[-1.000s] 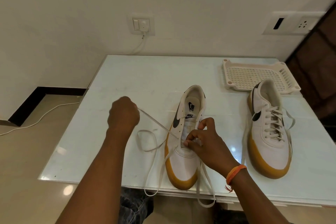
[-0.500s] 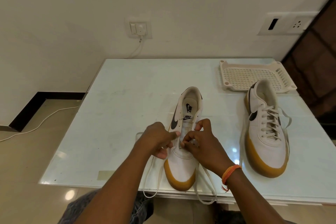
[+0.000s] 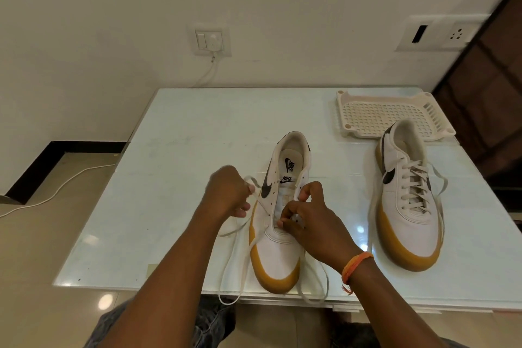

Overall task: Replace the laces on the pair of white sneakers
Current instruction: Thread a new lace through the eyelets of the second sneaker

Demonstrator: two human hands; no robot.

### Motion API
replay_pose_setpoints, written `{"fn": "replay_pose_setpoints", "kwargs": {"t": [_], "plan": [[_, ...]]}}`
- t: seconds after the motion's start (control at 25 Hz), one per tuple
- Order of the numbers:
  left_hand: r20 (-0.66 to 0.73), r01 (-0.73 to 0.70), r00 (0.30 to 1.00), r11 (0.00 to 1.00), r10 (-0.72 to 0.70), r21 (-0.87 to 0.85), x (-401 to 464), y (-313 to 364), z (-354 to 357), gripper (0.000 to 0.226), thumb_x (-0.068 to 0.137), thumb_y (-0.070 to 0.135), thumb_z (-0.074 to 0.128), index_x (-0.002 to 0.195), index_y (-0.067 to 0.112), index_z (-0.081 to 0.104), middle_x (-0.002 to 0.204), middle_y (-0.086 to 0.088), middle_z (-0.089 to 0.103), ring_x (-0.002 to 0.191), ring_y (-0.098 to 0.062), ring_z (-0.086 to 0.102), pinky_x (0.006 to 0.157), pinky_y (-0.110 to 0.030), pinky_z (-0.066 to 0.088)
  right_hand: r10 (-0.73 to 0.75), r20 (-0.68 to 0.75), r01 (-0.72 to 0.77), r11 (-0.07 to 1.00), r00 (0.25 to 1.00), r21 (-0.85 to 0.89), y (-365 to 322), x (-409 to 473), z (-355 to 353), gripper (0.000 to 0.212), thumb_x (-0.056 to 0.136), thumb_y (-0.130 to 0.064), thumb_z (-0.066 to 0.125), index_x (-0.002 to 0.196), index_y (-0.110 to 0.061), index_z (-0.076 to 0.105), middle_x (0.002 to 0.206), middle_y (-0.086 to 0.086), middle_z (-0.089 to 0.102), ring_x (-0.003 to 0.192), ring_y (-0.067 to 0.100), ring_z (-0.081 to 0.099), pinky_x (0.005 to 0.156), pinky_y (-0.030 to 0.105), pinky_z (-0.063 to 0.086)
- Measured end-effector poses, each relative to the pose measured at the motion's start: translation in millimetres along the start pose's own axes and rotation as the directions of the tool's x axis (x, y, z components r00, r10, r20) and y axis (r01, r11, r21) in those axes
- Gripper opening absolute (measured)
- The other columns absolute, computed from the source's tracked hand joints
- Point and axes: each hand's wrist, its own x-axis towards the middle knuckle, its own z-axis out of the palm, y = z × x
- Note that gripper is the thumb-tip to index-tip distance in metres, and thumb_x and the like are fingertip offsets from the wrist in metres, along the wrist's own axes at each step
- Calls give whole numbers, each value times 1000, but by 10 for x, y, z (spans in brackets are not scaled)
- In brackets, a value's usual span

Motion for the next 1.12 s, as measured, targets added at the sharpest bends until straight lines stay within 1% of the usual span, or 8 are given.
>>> {"fn": "replay_pose_setpoints", "kwargs": {"t": [0.16, 0.28, 0.32, 0.44, 0.52, 0.72, 0.96, 1.12], "plan": [[-380, -255, 880, 959, 285, 126, 222, -78, -328, 12, 91, 3, 57, 89, 5, 69, 93, -11, 71, 82, -30, 71, 79, -43, 58, -2, 11, 2, 1000, 1000, -7, 6, 5, 5, 16, 89, -40, 66, 93, -24, 64, 114, -10, 23, 93, 18, 58, 81, 23, 54], [-569, -405, 705, 899, 424, 169, 199, -59, -467, 20, 98, 7, 49, 90, 12, 66, 93, -6, 69, 79, -24, 69, 78, -39, 56, 4, 14, -5, 1000, 1000, 29, 13, 11, 8, 12, 89, -39, 67, 87, -29, 61, 117, -11, 23, 92, 17, 58, 80, 24, 55], [-574, -418, 696, 894, 430, 162, 213, -62, -492, 20, 98, 7, 48, 89, 12, 65, 93, -5, 69, 78, -23, 68, 77, -39, 57, 10, 13, -10, 999, 1000, 41, 19, 14, 8, 12, 88, -40, 67, 87, -31, 60, 117, -12, 24, 92, 16, 58, 79, 22, 54], [-342, -241, 894, 954, 290, 179, 218, -127, -449, 18, 96, 21, 58, 85, 8, 63, 87, -11, 71, 69, -25, 69, 69, -36, 59, 23, 15, -24, 998, 1000, 63, 22, 28, 15, 13, 86, -42, 69, 86, -32, 61, 117, -11, 26, 93, 13, 56, 77, 16, 50], [-146, -43, 984, 939, 98, 342, 98, -165, -336, 38, 92, 42, 61, 78, 8, 51, 71, -11, 67, 52, -22, 65, 58, -30, 56, 29, 14, -30, 997, 999, 73, 27, 29, 24, 13, 86, -42, 70, 86, -31, 62, 118, -11, 26, 94, 13, 55, 78, 15, 49], [105, 3, 994, 973, -29, 233, -90, -84, 97, 47, 88, 48, 66, 85, 1, 64, 67, -8, 67, 43, -17, 64, 44, -23, 54, 33, -4, -32, 997, 999, 68, 15, 36, 37, 14, 86, -43, 69, 87, -31, 61, 117, -12, 25, 93, 12, 52, 76, 12, 46], [224, 118, 962, 977, -156, 175, -26, -58, 245, 29, 93, 29, 65, 77, 6, 59, 68, -6, 62, 50, -13, 60, 43, -22, 53, 28, -7, -28, 999, 1000, 47, 21, 34, 39, 19, 86, -43, 68, 93, -26, 66, 116, -11, 25, 93, 12, 52, 76, 12, 45], [283, 160, 935, 967, -212, 196, -35, -15, 203, 24, 94, 23, 62, 80, 4, 60, 74, -8, 62, 58, -15, 61, 55, -25, 55, 37, -11, -37, 999, 999, 37, 17, 32, 28, 22, 86, -44, 69, 95, -24, 68, 115, -11, 25, 96, 15, 55, 80, 17, 48]]}}
